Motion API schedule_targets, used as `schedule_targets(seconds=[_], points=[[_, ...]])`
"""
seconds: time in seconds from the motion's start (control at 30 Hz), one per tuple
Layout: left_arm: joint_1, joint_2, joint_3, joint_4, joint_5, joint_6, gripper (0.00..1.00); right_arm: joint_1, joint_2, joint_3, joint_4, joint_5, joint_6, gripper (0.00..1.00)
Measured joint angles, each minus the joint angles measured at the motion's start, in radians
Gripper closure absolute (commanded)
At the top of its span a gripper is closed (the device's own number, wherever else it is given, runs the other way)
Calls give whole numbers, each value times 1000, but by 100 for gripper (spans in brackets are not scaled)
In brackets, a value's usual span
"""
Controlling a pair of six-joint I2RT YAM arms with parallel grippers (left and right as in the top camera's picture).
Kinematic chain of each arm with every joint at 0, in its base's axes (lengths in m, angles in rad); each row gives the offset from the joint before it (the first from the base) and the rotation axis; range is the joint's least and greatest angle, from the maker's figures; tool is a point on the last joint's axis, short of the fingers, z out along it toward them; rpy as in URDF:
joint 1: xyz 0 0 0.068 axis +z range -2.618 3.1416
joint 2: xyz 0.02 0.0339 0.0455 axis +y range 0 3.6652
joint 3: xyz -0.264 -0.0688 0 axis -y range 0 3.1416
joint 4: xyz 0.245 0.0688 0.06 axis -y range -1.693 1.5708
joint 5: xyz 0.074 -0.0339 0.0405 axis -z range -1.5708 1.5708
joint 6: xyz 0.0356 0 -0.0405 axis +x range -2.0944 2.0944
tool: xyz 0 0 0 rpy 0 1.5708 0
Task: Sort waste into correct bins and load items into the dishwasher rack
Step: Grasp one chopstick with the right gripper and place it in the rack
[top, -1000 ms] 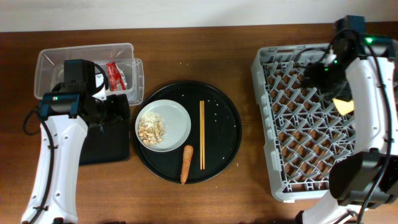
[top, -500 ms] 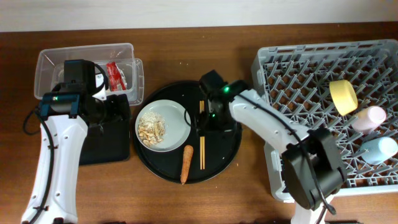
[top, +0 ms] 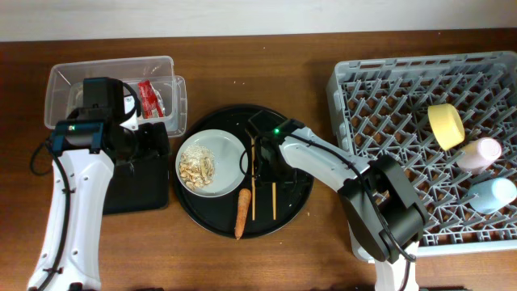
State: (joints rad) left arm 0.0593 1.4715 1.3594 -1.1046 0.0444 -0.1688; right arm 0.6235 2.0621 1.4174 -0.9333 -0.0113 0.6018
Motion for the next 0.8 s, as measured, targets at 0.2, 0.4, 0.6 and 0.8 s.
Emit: schedule_targets(seconds=[0.2,0.4,0.6,0.8], points=[[0,0,0,1,0,0,7,0,0,0,0,8,29,92],[0,0,0,1,0,0,7,0,0,2,-10,15,37,96],[0,0,0,0,0,0,7,-84,-113,146,-209,11,-119,96],[0,0,0,1,0,0,7,-372,-233,182,-411,14,-365,96]])
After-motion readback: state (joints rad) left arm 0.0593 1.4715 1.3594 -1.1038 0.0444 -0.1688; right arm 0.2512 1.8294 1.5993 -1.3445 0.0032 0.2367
